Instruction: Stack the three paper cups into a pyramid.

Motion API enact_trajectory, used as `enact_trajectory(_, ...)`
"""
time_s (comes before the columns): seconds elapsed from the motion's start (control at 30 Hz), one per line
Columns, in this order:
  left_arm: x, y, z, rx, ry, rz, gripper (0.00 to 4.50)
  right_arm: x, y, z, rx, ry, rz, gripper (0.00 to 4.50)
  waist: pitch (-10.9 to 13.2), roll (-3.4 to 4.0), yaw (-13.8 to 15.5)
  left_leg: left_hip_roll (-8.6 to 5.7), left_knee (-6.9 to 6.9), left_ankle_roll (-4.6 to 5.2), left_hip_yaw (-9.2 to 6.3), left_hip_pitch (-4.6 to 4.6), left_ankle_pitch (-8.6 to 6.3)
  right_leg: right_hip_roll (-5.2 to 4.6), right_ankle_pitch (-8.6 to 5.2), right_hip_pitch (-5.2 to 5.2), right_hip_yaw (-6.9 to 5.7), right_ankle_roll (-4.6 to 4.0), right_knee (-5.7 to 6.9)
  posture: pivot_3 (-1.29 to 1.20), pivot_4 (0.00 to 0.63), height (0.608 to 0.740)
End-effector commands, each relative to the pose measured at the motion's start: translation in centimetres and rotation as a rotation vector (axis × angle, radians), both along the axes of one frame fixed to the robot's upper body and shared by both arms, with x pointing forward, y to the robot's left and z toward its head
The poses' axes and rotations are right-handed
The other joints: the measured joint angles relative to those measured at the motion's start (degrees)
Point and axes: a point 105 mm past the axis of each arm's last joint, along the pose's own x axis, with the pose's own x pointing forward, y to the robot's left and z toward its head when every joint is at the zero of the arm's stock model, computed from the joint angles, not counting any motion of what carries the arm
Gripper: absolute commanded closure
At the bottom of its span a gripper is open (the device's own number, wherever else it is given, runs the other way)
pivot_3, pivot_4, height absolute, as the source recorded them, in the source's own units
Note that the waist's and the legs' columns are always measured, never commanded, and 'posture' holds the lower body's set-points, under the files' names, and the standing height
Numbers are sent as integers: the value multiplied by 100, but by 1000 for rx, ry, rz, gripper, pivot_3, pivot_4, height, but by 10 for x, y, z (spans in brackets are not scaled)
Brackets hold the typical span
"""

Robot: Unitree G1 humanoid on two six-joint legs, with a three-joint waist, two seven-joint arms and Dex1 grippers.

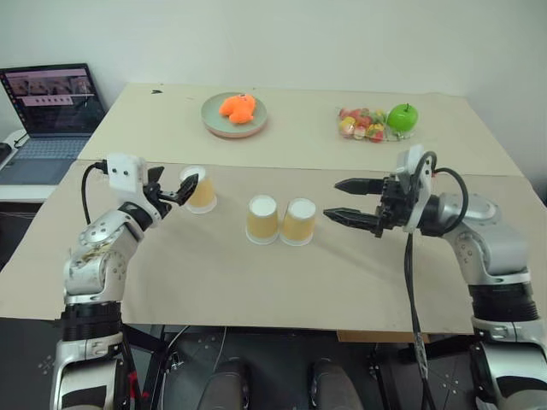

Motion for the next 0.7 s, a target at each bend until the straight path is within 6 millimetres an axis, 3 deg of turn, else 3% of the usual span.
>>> enact_trajectory(0.03,5,-5,11,28,-52,-21,0,-6,-5,16,17,-62,-11,511,0,-1,0,0,0,0,0,0,0,0,0,0,-1,0,0,0,150,676)
enact_trajectory(0.7,34,-23,-7,52,-22,-71,0,-10,-15,17,19,-77,-77,511,4,-8,26,-1,3,1,0,-6,-1,0,0,-2,-4,1,-1,0,150,676)
